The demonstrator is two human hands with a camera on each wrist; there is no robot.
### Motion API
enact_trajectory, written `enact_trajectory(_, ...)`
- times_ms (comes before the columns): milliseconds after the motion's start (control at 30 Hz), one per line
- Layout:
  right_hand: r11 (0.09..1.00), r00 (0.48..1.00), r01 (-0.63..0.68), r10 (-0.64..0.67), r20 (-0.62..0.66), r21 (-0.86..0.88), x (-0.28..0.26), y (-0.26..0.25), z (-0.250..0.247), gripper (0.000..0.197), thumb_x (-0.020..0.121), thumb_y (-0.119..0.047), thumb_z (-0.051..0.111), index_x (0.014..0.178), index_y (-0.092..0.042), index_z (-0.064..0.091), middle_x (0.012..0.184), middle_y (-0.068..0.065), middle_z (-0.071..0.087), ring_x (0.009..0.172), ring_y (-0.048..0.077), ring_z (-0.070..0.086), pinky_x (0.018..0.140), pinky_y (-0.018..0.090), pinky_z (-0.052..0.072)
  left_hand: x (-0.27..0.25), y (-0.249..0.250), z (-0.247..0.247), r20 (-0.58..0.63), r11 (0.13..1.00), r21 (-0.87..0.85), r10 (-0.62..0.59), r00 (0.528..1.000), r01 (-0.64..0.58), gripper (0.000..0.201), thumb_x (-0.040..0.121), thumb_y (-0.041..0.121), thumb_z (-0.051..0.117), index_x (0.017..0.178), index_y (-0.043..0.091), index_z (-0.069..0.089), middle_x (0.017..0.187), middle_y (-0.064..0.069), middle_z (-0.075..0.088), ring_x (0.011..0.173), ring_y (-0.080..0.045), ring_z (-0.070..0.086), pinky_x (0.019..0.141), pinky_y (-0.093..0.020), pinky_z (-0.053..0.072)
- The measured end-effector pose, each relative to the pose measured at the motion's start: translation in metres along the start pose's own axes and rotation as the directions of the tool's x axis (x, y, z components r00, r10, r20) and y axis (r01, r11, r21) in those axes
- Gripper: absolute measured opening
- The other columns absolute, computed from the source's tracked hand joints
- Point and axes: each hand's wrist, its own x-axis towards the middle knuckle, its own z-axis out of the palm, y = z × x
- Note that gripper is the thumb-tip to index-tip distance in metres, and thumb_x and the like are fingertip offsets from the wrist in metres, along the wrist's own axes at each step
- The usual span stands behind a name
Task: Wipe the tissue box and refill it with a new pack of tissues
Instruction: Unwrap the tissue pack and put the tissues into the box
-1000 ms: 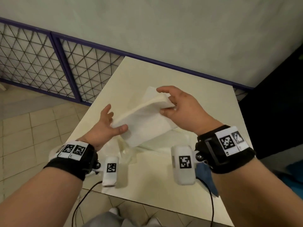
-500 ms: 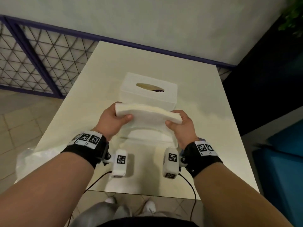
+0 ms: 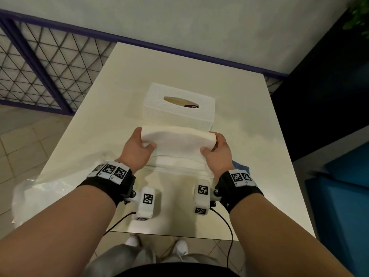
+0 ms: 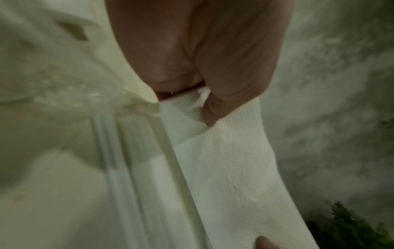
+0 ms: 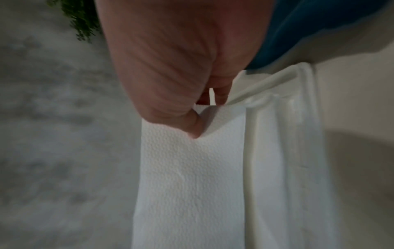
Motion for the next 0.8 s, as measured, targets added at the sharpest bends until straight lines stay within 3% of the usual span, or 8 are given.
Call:
enact_trajectory(67, 1.0, 1.0, -0.003, 0.003, -0.006, 0.022, 0.008, -0.006, -0.005, 0.052, 0.085, -0.006, 0.064, 0.131, -0.021, 0.046, 0.1, -0.003, 0.061, 0.084, 0.015, 0.061, 0.08, 0.03, 0.052, 0.004, 0.009, -0.004, -0.054, 0.999, -0.022, 0.03, 0.998, -0.031, 0.049, 0.086, 0.019, 0.068, 0.128, 0.011, 0.044, 0.11, -0.004, 0.062, 0.096, -0.023, 0.06, 0.081, -0.03, 0.045)
enact_trajectory(133, 0.996, 0.999, -0.05, 0.051, -0.003, 0.074, 0.015, -0.008, -0.009, 0.057, 0.082, -0.009, 0.068, 0.131, -0.026, 0.045, 0.104, -0.003, 0.063, 0.089, 0.017, 0.066, 0.083, 0.035, 0.056, 0.009, 0.012, -0.008, -0.074, 0.999, -0.043, 0.001, 0.997, -0.004, 0.056, 0.082, 0.024, 0.073, 0.13, 0.016, 0.043, 0.105, -0.004, 0.063, 0.088, -0.02, 0.061, 0.072, -0.03, 0.047)
enact_trajectory(267, 0.979, 0.982, -0.188, 0.186, 0.036, 0.074, 0.018, -0.002, -0.012, 0.064, 0.079, -0.007, 0.072, 0.133, -0.026, 0.042, 0.101, 0.004, 0.065, 0.093, 0.023, 0.068, 0.084, 0.044, 0.058, 0.013, 0.01, -0.009, -0.035, 0.995, 0.061, -0.07, 0.997, 0.073, 0.068, 0.078, 0.032, 0.077, 0.135, 0.018, 0.042, 0.104, -0.005, 0.059, 0.091, -0.023, 0.06, 0.08, -0.032, 0.047)
enact_trajectory(400, 0.971, 0.972, -0.233, 0.229, 0.057, 0.055, 0.016, 0.004, -0.009, 0.066, 0.08, -0.006, 0.071, 0.136, -0.024, 0.041, 0.093, 0.001, 0.064, 0.09, 0.024, 0.067, 0.08, 0.043, 0.059, 0.015, 0.004, -0.005, -0.031, 0.986, 0.142, -0.087, 0.996, 0.09, 0.068, 0.077, 0.033, 0.077, 0.134, 0.017, 0.042, 0.103, -0.006, 0.06, 0.093, -0.024, 0.061, 0.083, -0.034, 0.048)
enact_trajectory(533, 0.96, 0.962, -0.266, 0.27, 0.038, -0.089, 0.019, 0.005, -0.006, 0.068, 0.08, -0.008, 0.069, 0.138, -0.02, 0.037, 0.117, 0.009, 0.061, 0.101, 0.026, 0.063, 0.091, 0.045, 0.055, 0.015, 0.001, -0.005, -0.023, 0.959, 0.272, -0.081, 0.996, 0.084, 0.07, 0.078, 0.034, 0.076, 0.134, 0.013, 0.04, 0.115, -0.008, 0.06, 0.102, -0.026, 0.061, 0.087, -0.037, 0.048)
enact_trajectory(633, 0.959, 0.98, -0.198, 0.194, -0.039, -0.205, 0.021, -0.003, -0.007, 0.059, 0.084, -0.011, 0.062, 0.137, -0.018, 0.039, 0.117, 0.004, 0.056, 0.093, 0.018, 0.055, 0.085, 0.03, 0.048, 0.014, 0.002, -0.022, -0.176, 0.956, 0.292, 0.048, 0.983, 0.006, 0.057, 0.083, 0.033, 0.069, 0.131, 0.011, 0.046, 0.122, -0.009, 0.056, 0.103, -0.025, 0.061, 0.085, -0.036, 0.047)
enact_trajectory(700, 0.957, 0.996, -0.084, 0.086, -0.005, -0.276, 0.016, -0.016, 0.001, 0.048, 0.086, -0.013, 0.061, 0.131, -0.016, 0.047, 0.117, 0.002, 0.056, 0.096, 0.015, 0.055, 0.081, 0.023, 0.04, 0.011, -0.001, -0.042, -0.233, 0.956, 0.292, 0.096, 0.968, -0.024, 0.046, 0.088, 0.027, 0.064, 0.128, 0.011, 0.049, 0.123, -0.009, 0.056, 0.103, -0.026, 0.061, 0.083, -0.032, 0.044)
enact_trajectory(800, 0.932, 0.987, 0.128, -0.086, 0.135, -0.341, 0.002, -0.04, 0.038, 0.031, 0.086, -0.014, 0.06, 0.117, -0.016, 0.059, 0.111, 0.002, 0.061, 0.094, 0.011, 0.055, 0.081, 0.021, 0.042, 0.0, -0.018, -0.088, -0.119, 0.904, 0.427, 0.043, 0.992, 0.012, 0.056, 0.081, 0.031, 0.071, 0.13, 0.018, 0.049, 0.129, -0.009, 0.053, 0.115, -0.027, 0.055, 0.093, -0.036, 0.044)
